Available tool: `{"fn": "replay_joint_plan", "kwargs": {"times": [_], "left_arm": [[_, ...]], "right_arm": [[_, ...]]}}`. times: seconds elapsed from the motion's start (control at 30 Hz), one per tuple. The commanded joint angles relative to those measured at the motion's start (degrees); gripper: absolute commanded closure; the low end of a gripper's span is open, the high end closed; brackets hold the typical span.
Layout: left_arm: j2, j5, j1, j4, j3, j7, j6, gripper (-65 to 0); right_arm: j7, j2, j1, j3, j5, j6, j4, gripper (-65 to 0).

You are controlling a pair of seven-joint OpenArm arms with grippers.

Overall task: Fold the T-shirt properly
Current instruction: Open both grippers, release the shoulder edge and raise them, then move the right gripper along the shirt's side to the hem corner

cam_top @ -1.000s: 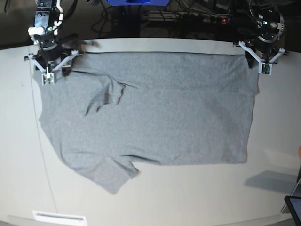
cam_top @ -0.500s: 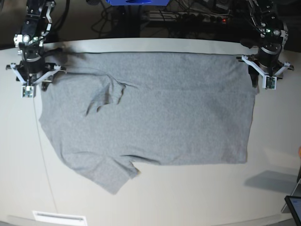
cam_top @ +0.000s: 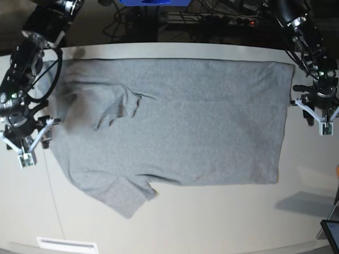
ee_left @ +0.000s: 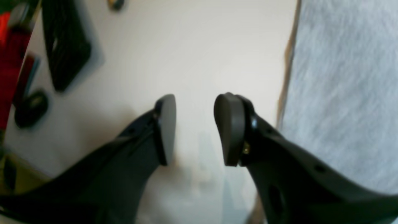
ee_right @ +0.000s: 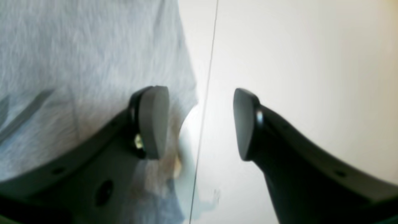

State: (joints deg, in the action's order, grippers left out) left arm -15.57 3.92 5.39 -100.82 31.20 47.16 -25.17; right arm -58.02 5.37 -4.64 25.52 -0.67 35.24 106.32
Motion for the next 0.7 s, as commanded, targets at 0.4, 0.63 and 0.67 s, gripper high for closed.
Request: {"fn": "replay_joint_plan", "kwargs": {"times": [0.4,0.63,0.67], "left_arm": [[-1.8,-0.6,-4.0,5.7,0.1,-7.5,0.6,-24.5],[-3.6,-0.1,-4.2,12.2,0.1,-8.3,0.6,-24.5],[-3.6,-0.1,-4.2,12.3,0.1,-8.3,0.6,-24.5]], "right_arm": [[3.2,5.9,-21.2,6.7,-0.4,4.8,-34.1,-33.1],[3.7,8.8,-30.1,7.1,-0.4,4.8,-51.3,-33.2],[4.4,9.2,-31.4,7.1,-0.9,4.8,-54.2,-33.2]]}}
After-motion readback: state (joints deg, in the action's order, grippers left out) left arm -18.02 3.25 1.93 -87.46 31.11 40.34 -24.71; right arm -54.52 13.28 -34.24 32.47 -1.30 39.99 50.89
